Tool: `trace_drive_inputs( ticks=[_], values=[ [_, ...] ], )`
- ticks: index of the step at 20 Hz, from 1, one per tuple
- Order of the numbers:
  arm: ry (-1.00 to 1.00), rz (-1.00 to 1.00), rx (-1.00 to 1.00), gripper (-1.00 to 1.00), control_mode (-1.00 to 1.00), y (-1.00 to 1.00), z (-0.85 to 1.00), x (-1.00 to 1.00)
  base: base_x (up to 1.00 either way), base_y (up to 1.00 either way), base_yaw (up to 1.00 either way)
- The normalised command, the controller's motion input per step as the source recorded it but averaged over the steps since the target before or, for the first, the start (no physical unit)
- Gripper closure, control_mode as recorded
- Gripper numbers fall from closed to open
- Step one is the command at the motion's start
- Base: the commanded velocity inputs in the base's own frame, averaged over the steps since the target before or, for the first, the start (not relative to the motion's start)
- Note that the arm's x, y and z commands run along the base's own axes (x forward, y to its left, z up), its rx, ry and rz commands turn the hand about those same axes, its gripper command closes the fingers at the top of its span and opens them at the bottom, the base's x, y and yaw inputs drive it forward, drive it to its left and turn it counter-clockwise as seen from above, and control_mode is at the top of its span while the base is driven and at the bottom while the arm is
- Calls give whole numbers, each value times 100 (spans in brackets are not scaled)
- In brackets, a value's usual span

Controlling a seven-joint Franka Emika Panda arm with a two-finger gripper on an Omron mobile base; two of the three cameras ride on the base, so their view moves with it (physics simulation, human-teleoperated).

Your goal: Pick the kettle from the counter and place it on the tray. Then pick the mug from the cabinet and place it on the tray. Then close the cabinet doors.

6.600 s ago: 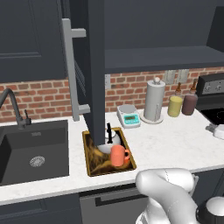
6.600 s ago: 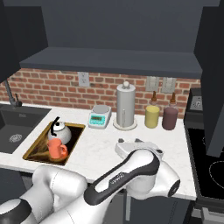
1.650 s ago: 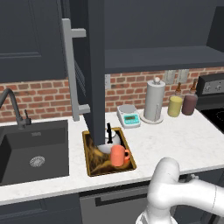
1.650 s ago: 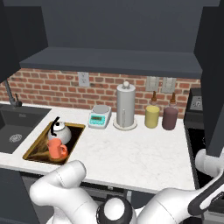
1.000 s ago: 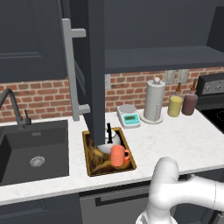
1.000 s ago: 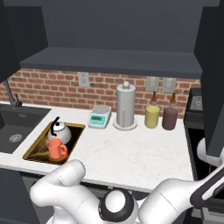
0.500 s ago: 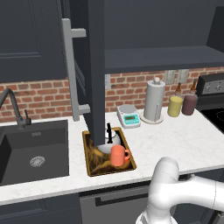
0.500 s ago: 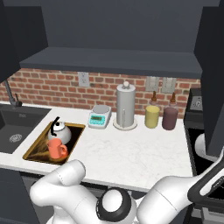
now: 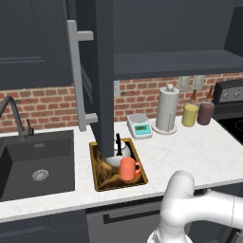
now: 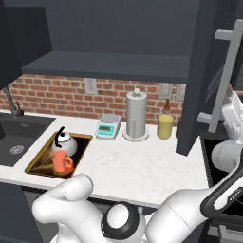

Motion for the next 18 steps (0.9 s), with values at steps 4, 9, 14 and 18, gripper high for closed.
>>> trace_drive_inputs(
  ticks=[4,9,14,18],
  values=[
    [-1,0,-11,-100,-100,44,28,-18,0,0,0],
    [0,-6,-7,-100,-100,51,28,-15,0,0,0],
    [0,-12,-4,-100,-100,59,27,-5,0,0,0],
    [4,-15,-5,-100,-100,59,8,0,0,0,0]
  ],
)
